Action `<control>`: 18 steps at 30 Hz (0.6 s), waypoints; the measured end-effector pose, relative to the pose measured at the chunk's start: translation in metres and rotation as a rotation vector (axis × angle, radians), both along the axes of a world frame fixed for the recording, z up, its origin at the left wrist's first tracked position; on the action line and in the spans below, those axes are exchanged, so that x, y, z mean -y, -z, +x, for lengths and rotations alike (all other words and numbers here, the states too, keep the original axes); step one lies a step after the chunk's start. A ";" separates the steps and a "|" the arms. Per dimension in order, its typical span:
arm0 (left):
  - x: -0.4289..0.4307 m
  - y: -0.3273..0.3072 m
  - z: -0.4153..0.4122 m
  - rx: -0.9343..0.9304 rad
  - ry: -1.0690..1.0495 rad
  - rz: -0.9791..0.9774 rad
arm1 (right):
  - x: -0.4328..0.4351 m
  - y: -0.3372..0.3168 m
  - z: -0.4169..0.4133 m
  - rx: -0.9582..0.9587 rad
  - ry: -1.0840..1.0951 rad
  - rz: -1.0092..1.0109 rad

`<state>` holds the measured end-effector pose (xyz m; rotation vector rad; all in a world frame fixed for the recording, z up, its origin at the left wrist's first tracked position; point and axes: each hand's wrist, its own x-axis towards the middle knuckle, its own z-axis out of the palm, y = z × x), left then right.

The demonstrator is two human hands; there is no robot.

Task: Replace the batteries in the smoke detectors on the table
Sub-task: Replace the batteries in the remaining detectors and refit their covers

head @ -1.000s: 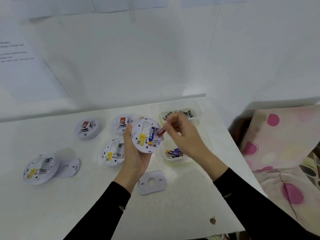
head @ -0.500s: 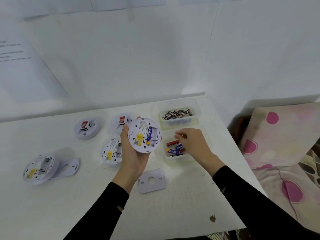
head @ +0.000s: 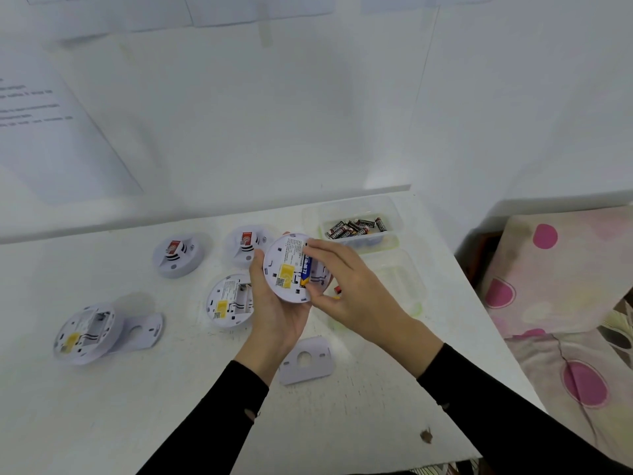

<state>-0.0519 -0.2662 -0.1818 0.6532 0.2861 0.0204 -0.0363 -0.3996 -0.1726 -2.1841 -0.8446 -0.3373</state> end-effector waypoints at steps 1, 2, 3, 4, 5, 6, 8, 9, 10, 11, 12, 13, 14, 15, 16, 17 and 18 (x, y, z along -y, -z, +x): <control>0.001 0.000 0.000 0.006 0.005 -0.001 | 0.000 0.000 0.001 -0.011 -0.001 -0.006; 0.001 0.000 -0.001 0.010 0.010 0.000 | 0.000 0.001 0.001 -0.017 -0.003 -0.009; 0.001 0.000 -0.001 0.013 0.015 0.005 | 0.000 0.001 0.001 -0.020 -0.005 -0.009; 0.001 0.000 -0.001 0.013 0.020 0.014 | 0.001 0.001 0.000 -0.025 -0.002 -0.006; 0.002 0.000 -0.001 0.013 0.024 0.022 | 0.001 0.001 0.000 -0.034 0.003 0.000; 0.001 0.001 -0.001 0.011 0.026 0.029 | 0.001 0.001 0.001 -0.050 0.008 0.006; 0.001 0.002 -0.001 0.006 0.029 0.041 | 0.002 0.000 0.001 -0.084 0.007 0.021; 0.001 0.002 -0.001 0.003 0.031 0.045 | 0.003 -0.001 0.001 -0.096 0.002 0.028; 0.001 0.003 -0.001 0.001 0.033 0.048 | 0.003 -0.002 0.001 -0.110 -0.002 0.033; 0.001 0.003 -0.002 0.000 0.033 0.054 | 0.004 -0.003 0.001 -0.128 -0.005 0.036; 0.002 0.003 -0.002 -0.002 0.033 0.061 | 0.004 -0.003 0.000 -0.148 -0.005 0.045; 0.002 0.003 -0.002 -0.004 0.031 0.070 | 0.004 -0.003 -0.001 -0.168 -0.001 0.059; 0.003 0.002 -0.002 -0.006 0.030 0.079 | 0.004 -0.003 -0.002 -0.186 0.004 0.072; 0.004 0.002 -0.002 -0.007 0.029 0.085 | 0.004 -0.002 -0.002 -0.197 0.010 0.080; 0.005 0.002 -0.001 -0.007 0.030 0.090 | 0.004 -0.002 -0.002 -0.201 0.014 0.084; 0.005 0.001 -0.002 -0.004 0.032 0.093 | 0.004 -0.001 -0.002 -0.205 0.017 0.087; 0.005 0.001 -0.002 -0.002 0.034 0.098 | 0.004 -0.001 -0.002 -0.211 0.020 0.089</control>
